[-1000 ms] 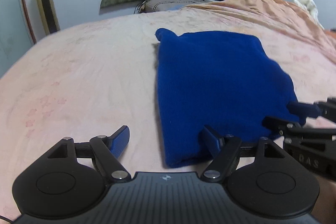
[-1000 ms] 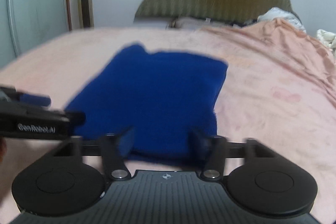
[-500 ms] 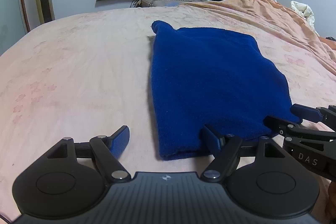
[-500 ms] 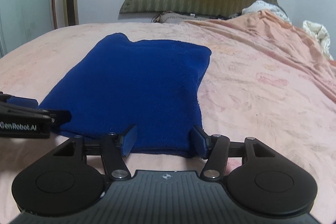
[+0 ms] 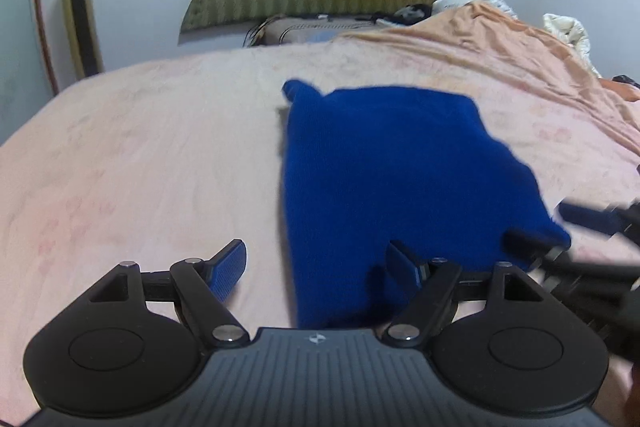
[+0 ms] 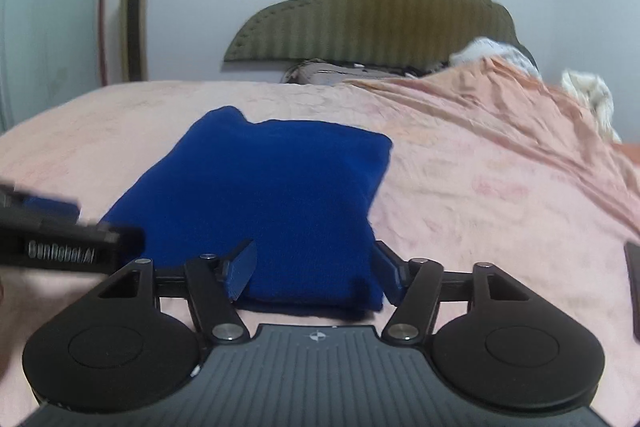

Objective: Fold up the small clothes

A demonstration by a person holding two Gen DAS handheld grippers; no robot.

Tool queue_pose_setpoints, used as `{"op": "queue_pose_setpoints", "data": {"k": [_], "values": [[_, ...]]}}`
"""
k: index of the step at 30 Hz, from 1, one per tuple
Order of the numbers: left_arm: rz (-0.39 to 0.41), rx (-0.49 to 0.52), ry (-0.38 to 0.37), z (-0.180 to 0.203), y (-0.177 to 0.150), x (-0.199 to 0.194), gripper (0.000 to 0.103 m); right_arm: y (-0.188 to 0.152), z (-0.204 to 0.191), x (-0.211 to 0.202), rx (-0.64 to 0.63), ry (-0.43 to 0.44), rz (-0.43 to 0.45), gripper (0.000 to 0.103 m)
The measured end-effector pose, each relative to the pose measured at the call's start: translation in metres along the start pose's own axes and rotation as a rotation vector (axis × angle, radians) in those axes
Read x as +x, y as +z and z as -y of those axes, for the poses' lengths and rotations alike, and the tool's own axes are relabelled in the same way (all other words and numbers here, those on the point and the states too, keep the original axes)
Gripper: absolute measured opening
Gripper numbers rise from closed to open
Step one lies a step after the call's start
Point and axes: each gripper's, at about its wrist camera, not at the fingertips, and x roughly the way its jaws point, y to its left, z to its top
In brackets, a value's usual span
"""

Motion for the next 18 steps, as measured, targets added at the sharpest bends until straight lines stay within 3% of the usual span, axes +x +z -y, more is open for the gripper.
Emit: {"op": "queue_pose_setpoints", "data": {"k": [1, 5, 12, 18], "values": [[0.001, 0.003, -0.002, 0.002, 0.002, 0.001, 0.077, 0.0, -0.002, 0.003, -0.007, 0.007, -0.012, 0.059], [-0.057, 0.016, -0.008, 0.009, -0.001, 0.015, 0.077, -0.007, -0.001, 0.016, 0.012, 0.008, -0.085, 0.059], [-0.095, -0.038, -0.033, 0.001, -0.011, 0.022, 0.078, -0.01, 0.0, 0.02, 0.008, 0.008, -0.092, 0.065], [-0.082, -0.024, -0.025, 0.002, -0.016, 0.019, 0.079, -0.011, 0.001, 0.02, 0.003, 0.005, -0.093, 0.067]]}}
